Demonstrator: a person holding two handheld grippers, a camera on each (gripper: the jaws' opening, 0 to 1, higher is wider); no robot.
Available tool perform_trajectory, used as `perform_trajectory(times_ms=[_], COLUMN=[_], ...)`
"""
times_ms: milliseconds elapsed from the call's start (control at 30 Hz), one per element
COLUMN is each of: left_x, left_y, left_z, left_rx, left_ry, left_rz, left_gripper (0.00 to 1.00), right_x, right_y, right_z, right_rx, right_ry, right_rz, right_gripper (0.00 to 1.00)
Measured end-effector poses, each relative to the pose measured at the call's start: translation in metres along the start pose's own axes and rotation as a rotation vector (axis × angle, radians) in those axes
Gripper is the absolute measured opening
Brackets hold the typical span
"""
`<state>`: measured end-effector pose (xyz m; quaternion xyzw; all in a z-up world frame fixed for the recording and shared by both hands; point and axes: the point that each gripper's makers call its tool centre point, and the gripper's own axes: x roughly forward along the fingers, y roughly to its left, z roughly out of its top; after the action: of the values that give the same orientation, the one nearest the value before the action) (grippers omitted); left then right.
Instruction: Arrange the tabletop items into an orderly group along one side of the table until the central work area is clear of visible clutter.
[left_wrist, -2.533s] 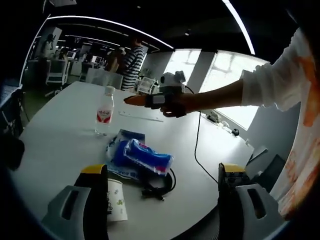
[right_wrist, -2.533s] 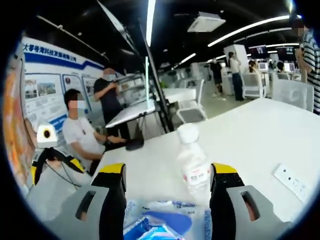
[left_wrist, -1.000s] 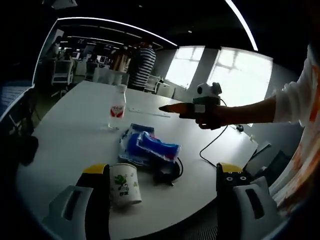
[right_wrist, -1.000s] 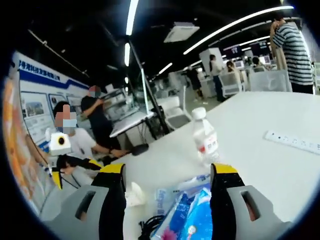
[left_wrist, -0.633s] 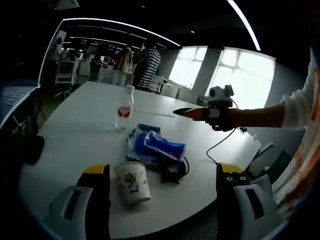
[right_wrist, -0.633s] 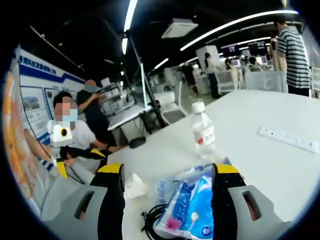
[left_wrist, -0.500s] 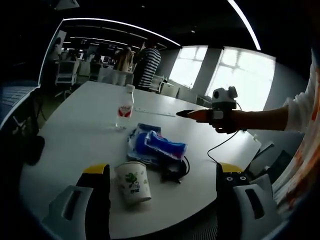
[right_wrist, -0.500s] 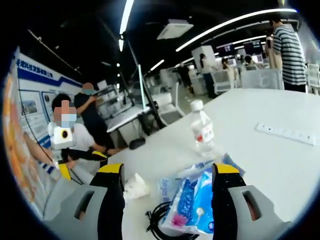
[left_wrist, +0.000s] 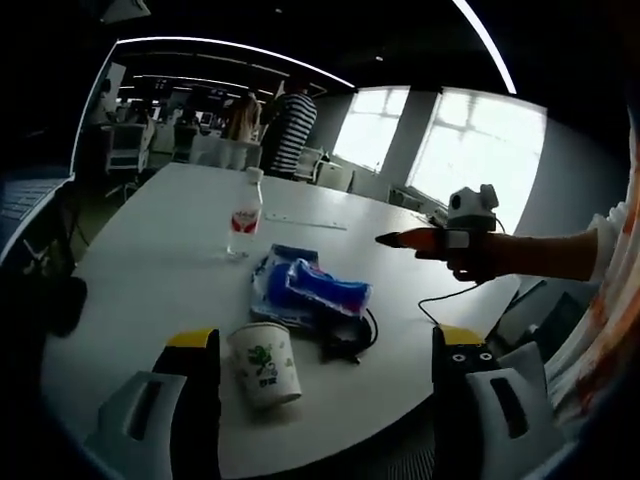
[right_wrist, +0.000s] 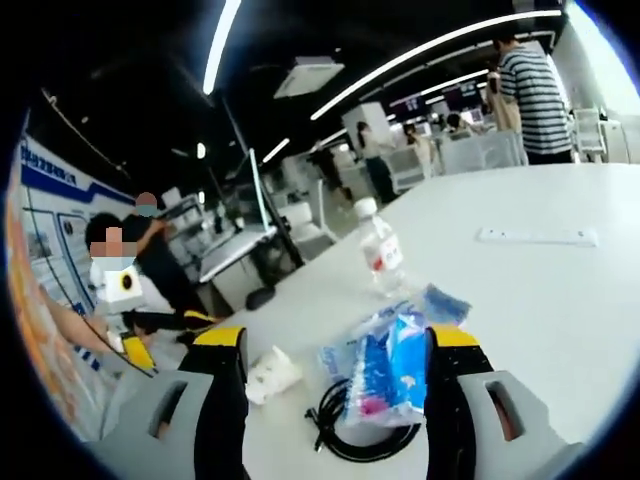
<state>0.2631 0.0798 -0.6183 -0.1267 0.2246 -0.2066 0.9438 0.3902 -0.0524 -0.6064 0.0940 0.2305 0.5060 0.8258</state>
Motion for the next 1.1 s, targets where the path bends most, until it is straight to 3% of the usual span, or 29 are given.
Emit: perform_trajectory(times_ms=[300,667,833,1100], left_x=[0.003,0.025,0.038,0.072], left_y=[0.002,0.003,0.002,0.013], left_z=[0.003,0.019,0.019,0.030], left_rx=[0.010,0.062,0.081,0.101], left_ry=[0.004,0.025,0.058,0.119], left_rz=[-0.005,-0.043,-0.067,-0.100], left_gripper=[0.89,0.89,0.88,0.85], right_x=[-0.008,-0.014,-0.019,-0.024], right_y=[0.001,-0.002,-0.008,-0.013], right_z=[-0.009,-0.015,-0.023,-0.057], right_rx=[0.026,0.084,0.174,0.267], right_ry=[0.004,-0.032,-0.065,-0.023], right_rz=[-0.026,-0.084,-0.166,-0.278], right_gripper=[0.71,0.70,0.67,0.61])
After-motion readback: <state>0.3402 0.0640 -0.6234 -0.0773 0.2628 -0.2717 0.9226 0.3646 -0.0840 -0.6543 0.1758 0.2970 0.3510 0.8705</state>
